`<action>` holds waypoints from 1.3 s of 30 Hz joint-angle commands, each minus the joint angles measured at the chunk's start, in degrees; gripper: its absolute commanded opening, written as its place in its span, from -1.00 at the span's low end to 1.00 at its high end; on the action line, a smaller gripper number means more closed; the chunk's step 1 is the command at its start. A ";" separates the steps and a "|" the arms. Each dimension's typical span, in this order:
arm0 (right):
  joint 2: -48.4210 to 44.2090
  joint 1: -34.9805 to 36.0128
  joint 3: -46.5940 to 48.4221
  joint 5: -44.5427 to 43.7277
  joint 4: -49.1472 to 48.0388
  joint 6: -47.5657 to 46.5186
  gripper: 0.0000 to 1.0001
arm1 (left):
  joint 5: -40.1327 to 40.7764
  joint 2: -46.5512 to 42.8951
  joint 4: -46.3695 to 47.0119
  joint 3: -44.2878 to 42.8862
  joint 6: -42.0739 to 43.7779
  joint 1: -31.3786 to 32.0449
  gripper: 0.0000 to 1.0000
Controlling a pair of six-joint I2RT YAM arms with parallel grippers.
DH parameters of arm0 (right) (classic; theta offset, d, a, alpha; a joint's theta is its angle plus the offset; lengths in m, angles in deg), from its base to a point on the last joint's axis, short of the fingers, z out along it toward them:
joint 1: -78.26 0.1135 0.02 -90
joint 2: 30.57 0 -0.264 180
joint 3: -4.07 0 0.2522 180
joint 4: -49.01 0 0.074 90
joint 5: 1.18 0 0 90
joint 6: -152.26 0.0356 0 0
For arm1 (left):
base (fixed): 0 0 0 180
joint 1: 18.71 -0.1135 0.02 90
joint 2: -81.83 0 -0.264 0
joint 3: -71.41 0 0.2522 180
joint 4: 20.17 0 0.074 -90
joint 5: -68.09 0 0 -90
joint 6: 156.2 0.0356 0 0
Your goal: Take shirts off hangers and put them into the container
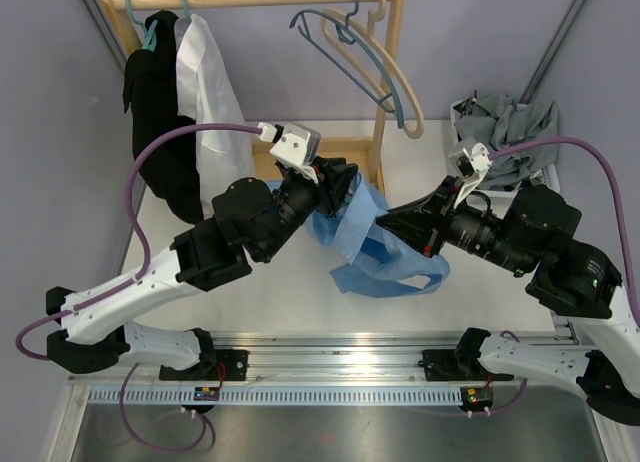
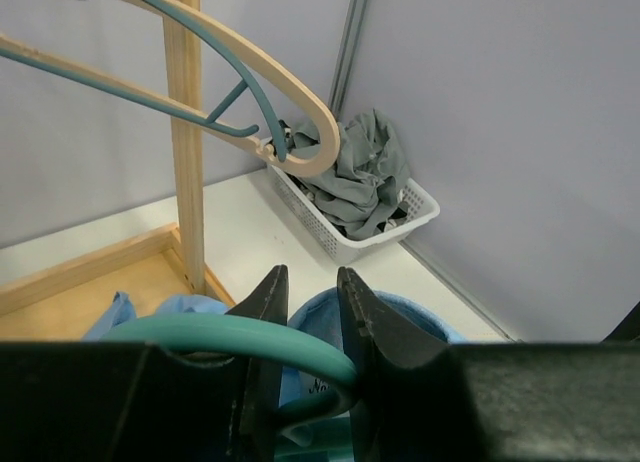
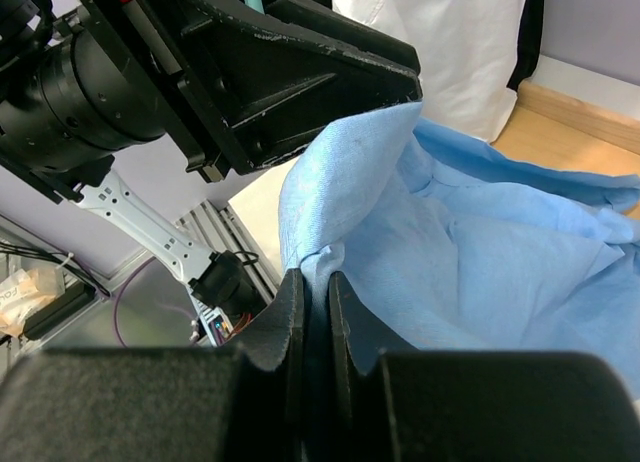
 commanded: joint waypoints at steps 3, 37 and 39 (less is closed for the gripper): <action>-2.27 -0.05 0.75 -2.50 2.12 -0.74 -1.00 | 7.11 -4.06 2.42 -7.51 6.57 -0.79 -0.46; -7.28 -0.05 0.22 -4.86 14.51 -1.97 -1.00 | 7.38 9.38 -9.26 -38.96 18.25 -18.54 -0.82; -8.50 -0.05 0.49 -6.53 15.13 -1.97 -1.00 | 8.51 9.30 -9.09 -40.12 20.10 -18.63 -0.81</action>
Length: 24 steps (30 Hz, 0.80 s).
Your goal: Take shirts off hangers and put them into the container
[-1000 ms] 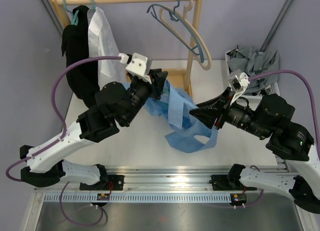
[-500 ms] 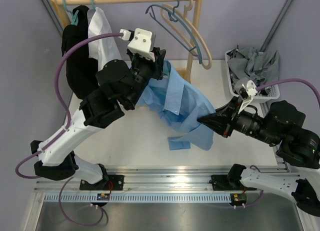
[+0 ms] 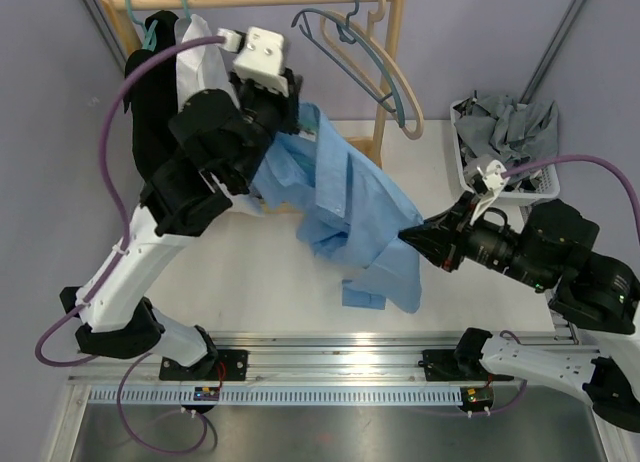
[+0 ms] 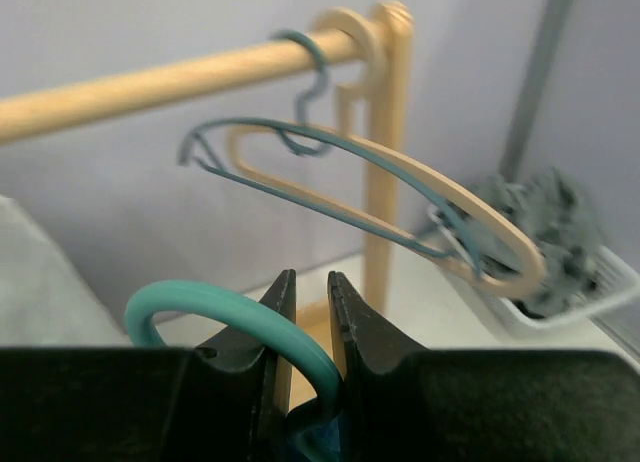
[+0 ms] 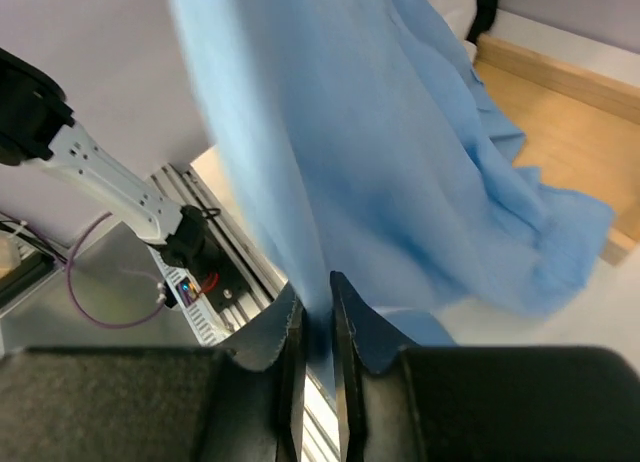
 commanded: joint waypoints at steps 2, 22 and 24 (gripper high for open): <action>-5.84 -0.44 1.62 -5.73 9.06 0.54 -1.00 | 10.05 -4.43 9.09 -8.00 8.43 -4.73 -0.82; -10.15 -0.44 5.58 -32.35 14.84 3.70 -1.00 | 15.32 -10.58 14.36 0.62 11.69 -4.73 -0.86; -9.19 -0.44 6.02 -39.18 17.13 5.90 -1.00 | 17.78 -11.02 16.29 0.97 12.73 -4.73 -0.88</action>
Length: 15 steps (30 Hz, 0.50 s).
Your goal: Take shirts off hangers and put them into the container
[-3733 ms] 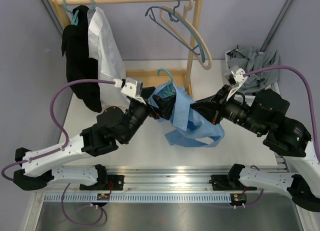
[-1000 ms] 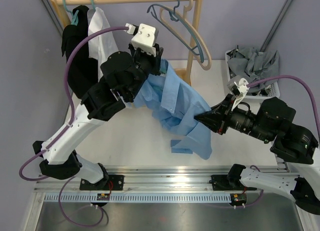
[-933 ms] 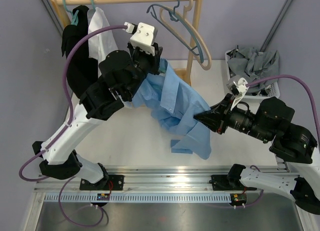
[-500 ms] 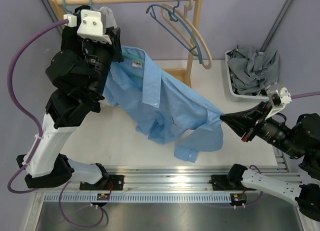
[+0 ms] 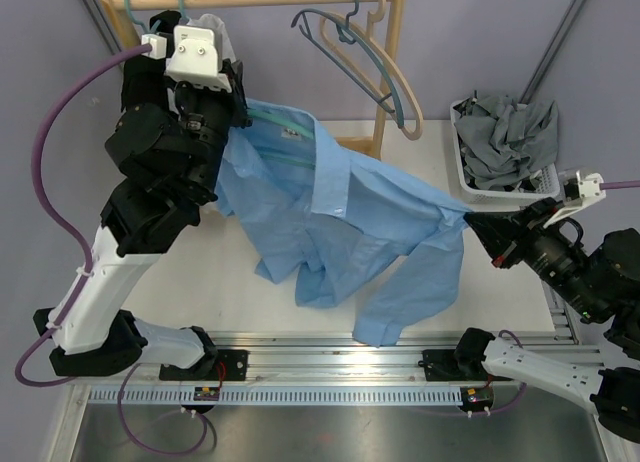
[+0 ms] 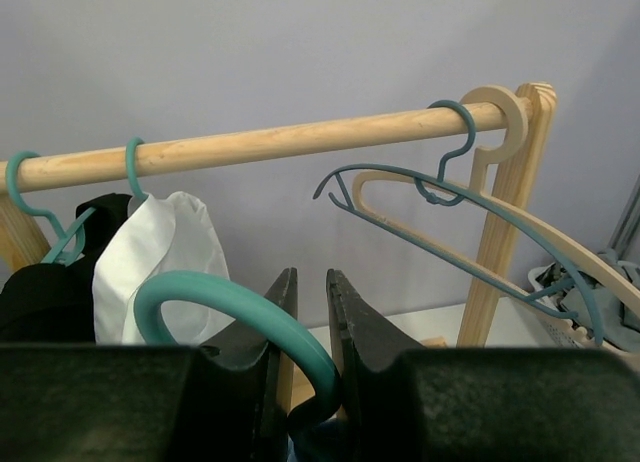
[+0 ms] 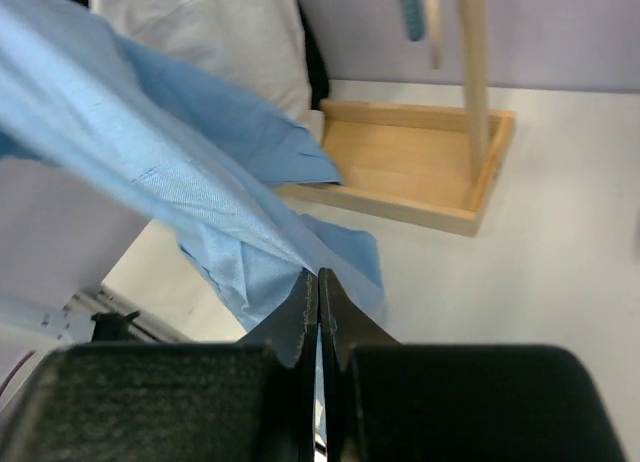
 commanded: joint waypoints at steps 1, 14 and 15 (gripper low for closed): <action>-0.56 -0.38 3.07 -19.83 10.23 3.28 -1.00 | 9.15 -3.74 12.99 -0.41 4.19 -1.06 -0.88; 0.50 -0.38 -0.52 -22.87 11.31 5.75 -1.00 | 8.49 -9.28 12.95 3.99 -8.66 -1.06 -0.86; 0.68 -0.38 -2.18 -21.62 9.39 5.58 -1.00 | 6.46 -9.37 10.49 4.25 -11.68 -0.97 -0.88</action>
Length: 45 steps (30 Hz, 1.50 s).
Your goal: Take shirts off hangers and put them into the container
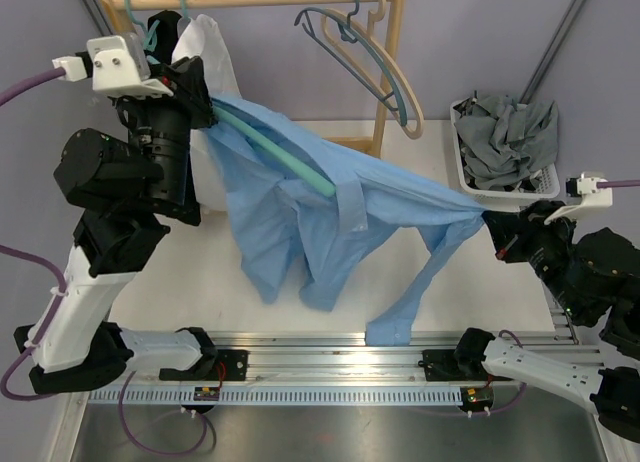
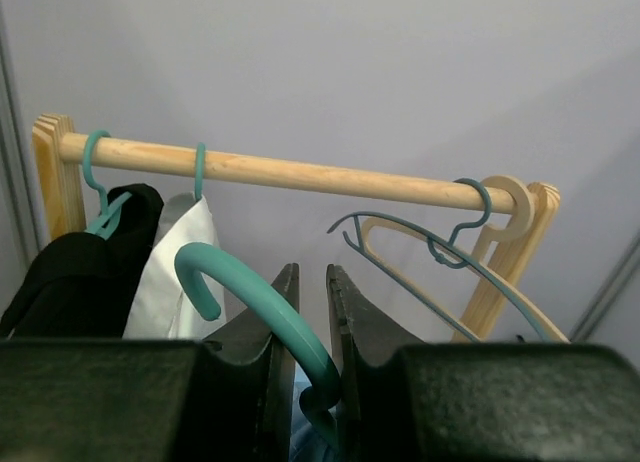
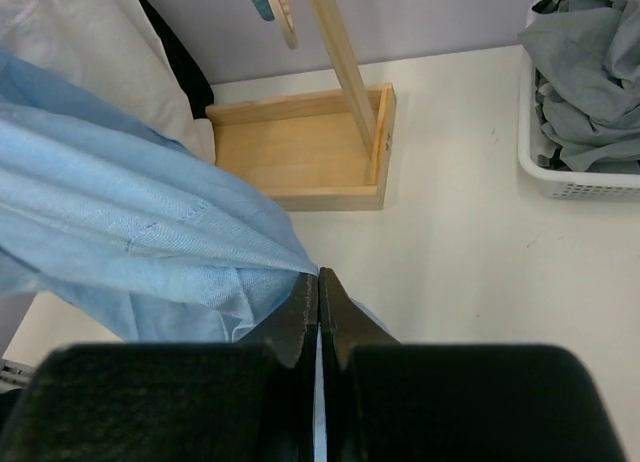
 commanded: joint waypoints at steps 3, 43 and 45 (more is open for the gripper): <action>1.93 -0.42 -4.78 1.42 -1.06 -1.93 -1.00 | -8.59 -4.21 -10.02 1.97 -21.46 -0.97 -0.90; 18.81 -0.42 13.93 37.01 4.56 -6.94 0.01 | -3.43 5.45 -26.30 24.24 -24.26 19.86 -1.00; 18.81 -0.42 12.18 38.77 3.24 -6.24 0.01 | -4.14 6.76 -26.47 23.54 -23.99 19.86 -1.00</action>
